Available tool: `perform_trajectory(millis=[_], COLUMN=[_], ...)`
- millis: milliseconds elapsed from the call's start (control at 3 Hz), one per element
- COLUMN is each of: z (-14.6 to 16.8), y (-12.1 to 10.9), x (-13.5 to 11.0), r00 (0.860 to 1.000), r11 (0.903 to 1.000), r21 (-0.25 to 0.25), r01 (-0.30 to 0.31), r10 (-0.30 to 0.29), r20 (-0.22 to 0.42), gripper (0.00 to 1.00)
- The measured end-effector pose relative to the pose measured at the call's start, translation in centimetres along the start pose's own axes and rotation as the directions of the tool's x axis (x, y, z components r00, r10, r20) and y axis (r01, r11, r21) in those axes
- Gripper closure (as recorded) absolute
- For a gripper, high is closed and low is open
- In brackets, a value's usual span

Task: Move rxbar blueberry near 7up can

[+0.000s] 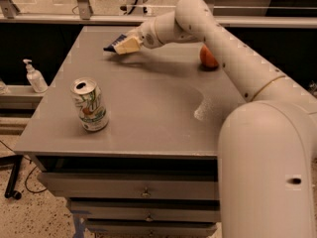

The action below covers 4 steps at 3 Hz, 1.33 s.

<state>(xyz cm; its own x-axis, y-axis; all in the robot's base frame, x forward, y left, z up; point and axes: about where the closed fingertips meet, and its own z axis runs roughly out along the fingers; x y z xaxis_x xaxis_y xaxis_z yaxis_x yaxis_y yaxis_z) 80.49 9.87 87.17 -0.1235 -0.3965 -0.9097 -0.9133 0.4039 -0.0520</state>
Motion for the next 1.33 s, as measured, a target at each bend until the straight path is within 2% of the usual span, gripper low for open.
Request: perform_trajectory(millis=[333,667,1000,1333], z=[-4.2,-7.9,-10.2,-11.9], y=[3.4,7.0,11.1,14.3], x=[1.6,3.1,3.9,4.5], r00=[0.999,0.994,0.978,0.959], r11=[0.9959,0.9768,0.926,0.8572], r21=[-0.082,-0.187,-0.321,-0.436], r01=[0.039,0.104,0.199,0.273], r10=[-0.041,-0.11,-0.209,-0.281], r20=[-0.03,-0.024,0.005,0.049], gripper=[1.0,1.0,1.0,1.0])
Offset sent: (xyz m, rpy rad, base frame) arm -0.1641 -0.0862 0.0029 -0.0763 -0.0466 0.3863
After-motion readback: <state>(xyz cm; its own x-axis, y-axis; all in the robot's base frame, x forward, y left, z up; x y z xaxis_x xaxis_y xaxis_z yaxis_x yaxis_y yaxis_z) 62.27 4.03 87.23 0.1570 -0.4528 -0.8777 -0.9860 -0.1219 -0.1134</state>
